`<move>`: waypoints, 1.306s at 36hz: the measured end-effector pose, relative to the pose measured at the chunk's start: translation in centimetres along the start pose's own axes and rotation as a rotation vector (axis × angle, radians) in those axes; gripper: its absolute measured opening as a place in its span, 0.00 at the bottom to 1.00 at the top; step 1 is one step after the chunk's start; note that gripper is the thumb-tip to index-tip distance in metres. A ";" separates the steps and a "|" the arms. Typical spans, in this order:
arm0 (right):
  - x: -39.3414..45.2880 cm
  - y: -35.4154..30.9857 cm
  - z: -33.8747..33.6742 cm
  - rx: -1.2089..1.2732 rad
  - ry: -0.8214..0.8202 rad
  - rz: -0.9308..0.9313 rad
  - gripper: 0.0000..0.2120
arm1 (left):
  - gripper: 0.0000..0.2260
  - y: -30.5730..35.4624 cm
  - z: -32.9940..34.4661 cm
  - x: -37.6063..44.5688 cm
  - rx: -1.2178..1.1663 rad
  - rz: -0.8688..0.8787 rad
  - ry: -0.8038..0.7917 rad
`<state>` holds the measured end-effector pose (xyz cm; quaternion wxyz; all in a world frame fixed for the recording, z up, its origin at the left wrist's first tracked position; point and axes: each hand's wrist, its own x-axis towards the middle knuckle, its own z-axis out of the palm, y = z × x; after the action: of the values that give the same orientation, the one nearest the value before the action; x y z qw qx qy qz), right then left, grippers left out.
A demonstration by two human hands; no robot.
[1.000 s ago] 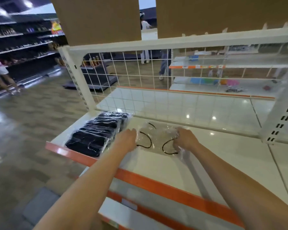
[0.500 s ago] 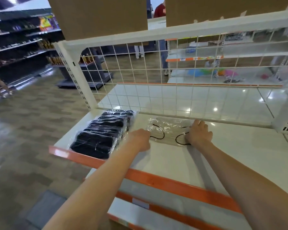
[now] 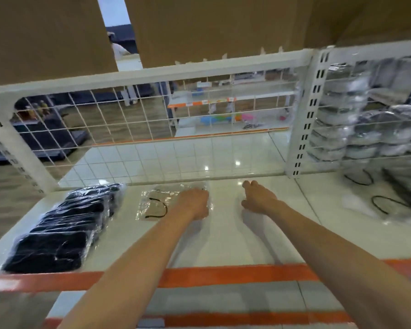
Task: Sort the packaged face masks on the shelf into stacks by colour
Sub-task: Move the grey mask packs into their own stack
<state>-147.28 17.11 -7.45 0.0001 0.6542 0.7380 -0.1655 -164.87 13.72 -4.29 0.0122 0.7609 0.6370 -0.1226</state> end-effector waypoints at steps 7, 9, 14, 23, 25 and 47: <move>-2.9 8.7 -2.3 -0.068 0.005 0.081 0.26 | 0.17 8.8 -1.9 3.3 -0.024 0.141 0.026; -3.9 11.5 -3.1 -0.066 0.012 0.115 0.25 | 0.17 11.5 -2.5 4.1 -0.026 0.181 0.029; -6.3 18.4 -4.8 -0.077 0.023 0.205 0.24 | 0.16 18.2 -3.5 6.1 -0.027 0.289 0.048; -9.1 29.1 -6.7 0.008 0.053 0.352 0.20 | 0.15 28.4 -4.2 9.1 -0.039 0.387 0.069; -9.2 30.9 -6.8 0.017 0.054 0.357 0.20 | 0.15 30.1 -4.1 9.7 -0.052 0.394 0.067; -6.0 34.0 -7.2 0.091 0.238 0.205 0.08 | 0.19 34.1 -1.8 12.0 -1.252 -0.036 -0.205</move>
<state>-112.05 16.06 -7.65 -0.1002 0.7403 0.6539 -0.1195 -129.53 19.28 -9.64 0.5137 0.5833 0.5963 0.2008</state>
